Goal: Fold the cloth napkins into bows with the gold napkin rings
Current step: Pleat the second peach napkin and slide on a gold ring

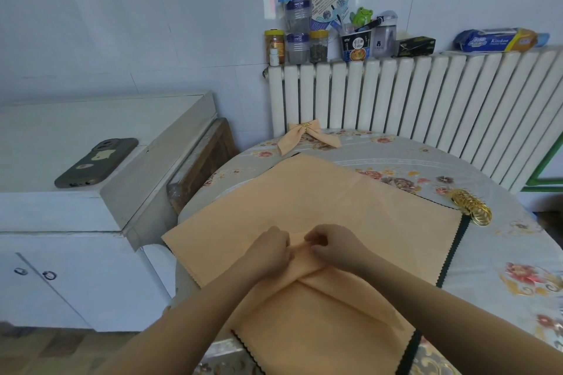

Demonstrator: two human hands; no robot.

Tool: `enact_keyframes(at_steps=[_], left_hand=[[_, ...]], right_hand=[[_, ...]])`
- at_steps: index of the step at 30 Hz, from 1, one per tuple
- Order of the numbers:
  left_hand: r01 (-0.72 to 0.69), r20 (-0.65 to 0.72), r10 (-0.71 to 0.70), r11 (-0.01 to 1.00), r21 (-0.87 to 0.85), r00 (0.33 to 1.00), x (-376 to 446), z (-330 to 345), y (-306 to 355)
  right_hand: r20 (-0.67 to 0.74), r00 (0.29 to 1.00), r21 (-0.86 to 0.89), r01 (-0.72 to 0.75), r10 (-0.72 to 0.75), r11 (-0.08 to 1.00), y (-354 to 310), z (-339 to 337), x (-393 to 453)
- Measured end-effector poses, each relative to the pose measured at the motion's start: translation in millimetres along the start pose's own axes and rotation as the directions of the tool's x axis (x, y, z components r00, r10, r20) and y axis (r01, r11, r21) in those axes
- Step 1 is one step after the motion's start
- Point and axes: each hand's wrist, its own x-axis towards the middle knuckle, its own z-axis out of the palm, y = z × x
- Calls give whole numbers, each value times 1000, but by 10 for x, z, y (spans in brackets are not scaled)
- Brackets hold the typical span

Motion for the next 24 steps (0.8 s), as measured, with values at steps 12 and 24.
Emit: enact_keyframes(at_steps=[12, 24], left_hand=[[-329, -233, 304, 941, -79, 924, -136, 416, -221], [-405, -75, 404, 914, -3, 912, 42, 206, -390]], right_hand=[[43, 941, -474, 316, -337, 822, 393, 249, -267], [-53, 872, -429, 421, -487, 799, 556, -28, 103]])
